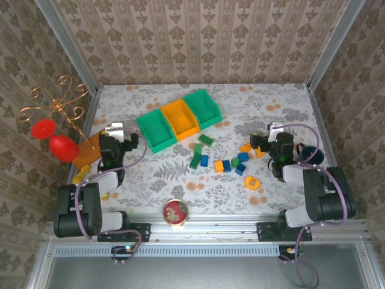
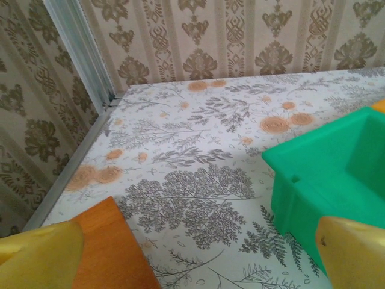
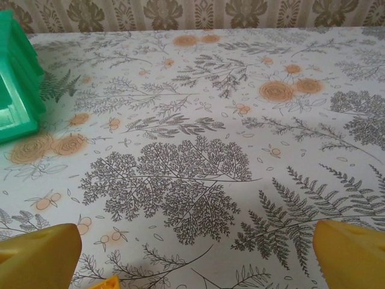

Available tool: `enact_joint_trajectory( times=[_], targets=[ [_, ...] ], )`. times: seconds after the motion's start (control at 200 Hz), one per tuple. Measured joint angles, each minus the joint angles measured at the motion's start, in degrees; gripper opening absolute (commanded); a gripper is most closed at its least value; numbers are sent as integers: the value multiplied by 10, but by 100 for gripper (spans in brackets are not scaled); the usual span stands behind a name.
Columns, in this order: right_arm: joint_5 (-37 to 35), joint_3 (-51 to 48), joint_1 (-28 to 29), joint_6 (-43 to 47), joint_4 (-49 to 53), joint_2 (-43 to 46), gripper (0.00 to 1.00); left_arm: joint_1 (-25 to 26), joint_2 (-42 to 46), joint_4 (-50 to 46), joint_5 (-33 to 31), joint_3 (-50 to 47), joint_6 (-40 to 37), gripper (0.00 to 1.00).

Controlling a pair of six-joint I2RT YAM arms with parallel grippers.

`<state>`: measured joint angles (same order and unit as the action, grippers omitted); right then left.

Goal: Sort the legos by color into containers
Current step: Rotate the container at the top-center of the table.

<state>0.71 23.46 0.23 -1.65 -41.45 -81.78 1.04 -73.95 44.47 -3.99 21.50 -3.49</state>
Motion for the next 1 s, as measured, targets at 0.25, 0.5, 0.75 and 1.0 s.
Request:
enact_joint_trajectory(
  times=[0.25, 0.5, 0.75, 1.0],
  targets=[
    [-23, 20, 1, 1, 102, 120, 100, 31, 57, -125, -54, 50, 40, 100],
    [-83, 66, 16, -16, 234, 223, 100, 91, 62, -270, -102, 162, 138, 100],
    [-130, 110, 34, -89, 374, 256, 100, 181, -31, -388, -115, 282, 219, 100],
    [-158, 155, 61, -155, 502, 255, 100, 244, -177, -472, -108, 428, 244, 100]
  ],
)
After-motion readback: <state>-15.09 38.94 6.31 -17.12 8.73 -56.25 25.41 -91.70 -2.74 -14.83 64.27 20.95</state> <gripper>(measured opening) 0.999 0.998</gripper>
